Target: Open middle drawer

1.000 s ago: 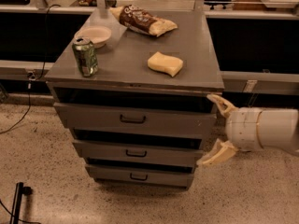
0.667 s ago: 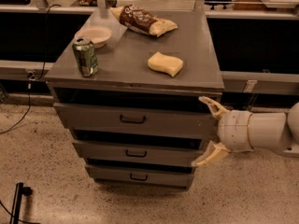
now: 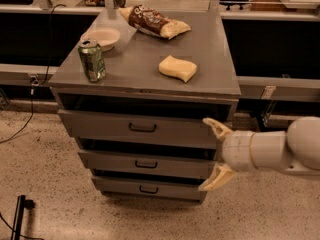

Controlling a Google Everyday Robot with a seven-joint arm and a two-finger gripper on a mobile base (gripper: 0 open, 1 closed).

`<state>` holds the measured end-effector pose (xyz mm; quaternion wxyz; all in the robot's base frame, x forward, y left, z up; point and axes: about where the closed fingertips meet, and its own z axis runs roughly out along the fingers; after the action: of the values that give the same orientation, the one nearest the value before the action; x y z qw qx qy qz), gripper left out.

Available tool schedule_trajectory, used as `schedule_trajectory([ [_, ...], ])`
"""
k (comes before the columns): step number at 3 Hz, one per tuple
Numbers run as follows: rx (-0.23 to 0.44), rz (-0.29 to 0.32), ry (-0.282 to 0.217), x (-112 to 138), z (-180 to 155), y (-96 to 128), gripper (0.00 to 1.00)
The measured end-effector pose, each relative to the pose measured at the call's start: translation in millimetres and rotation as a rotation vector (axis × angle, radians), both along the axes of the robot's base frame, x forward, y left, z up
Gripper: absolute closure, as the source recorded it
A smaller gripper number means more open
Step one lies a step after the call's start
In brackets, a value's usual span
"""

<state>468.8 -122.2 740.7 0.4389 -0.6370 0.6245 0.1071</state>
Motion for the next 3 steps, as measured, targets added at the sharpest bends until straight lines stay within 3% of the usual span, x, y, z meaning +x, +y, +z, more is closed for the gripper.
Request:
schedule_trajectory([
  [1,-0.055,0.049,0.055,-15.1,-66.8,21.4,0.00],
  [2,-0.118,0.060,0.087,-27.4,-116.2,32.6,0.00],
  [3,-0.120,0.058,0.082,-27.1,-116.2,33.4,0.00],
])
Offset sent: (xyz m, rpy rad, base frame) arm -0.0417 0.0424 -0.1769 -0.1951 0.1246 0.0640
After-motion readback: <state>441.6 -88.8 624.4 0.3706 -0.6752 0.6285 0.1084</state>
